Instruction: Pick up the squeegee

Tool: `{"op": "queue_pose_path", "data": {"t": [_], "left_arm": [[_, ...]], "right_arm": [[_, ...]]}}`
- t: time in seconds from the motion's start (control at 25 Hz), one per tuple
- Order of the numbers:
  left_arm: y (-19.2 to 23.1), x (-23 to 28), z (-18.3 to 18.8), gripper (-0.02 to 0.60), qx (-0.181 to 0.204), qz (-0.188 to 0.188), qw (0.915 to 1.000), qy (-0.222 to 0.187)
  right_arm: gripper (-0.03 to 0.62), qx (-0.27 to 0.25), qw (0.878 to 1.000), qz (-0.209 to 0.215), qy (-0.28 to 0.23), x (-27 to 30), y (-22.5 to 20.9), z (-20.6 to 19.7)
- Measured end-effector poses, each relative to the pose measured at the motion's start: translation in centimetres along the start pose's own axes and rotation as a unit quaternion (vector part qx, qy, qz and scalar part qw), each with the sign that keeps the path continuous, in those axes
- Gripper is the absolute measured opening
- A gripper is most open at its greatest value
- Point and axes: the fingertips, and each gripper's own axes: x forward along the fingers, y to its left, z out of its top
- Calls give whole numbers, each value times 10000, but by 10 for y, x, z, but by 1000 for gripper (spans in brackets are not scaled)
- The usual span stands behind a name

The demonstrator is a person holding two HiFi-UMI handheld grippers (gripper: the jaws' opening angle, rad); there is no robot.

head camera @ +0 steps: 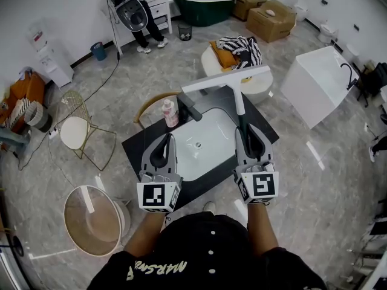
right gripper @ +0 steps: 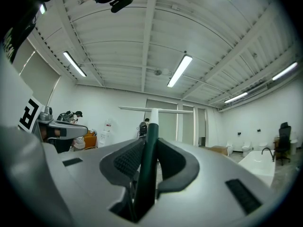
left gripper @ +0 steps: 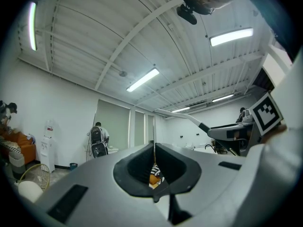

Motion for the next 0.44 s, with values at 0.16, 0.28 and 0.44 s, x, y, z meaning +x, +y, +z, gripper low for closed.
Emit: {"op": "queue_pose_path", "data": {"t": [0.16, 0.28, 0.44], "left_arm": [[-1, -1, -2, 18, -23, 25, 10000, 25], [-3, 1, -3, 19, -13, 10, 10000, 10], [-4, 2, -4, 18, 18, -7, 10000, 6]], "right_arm": [[89, 4, 10000, 40, 6, -1, 0, -1], [89, -20, 10000, 40, -4, -1, -2, -3], [89, -77, 9999, 102, 5, 0, 0, -5]]}}
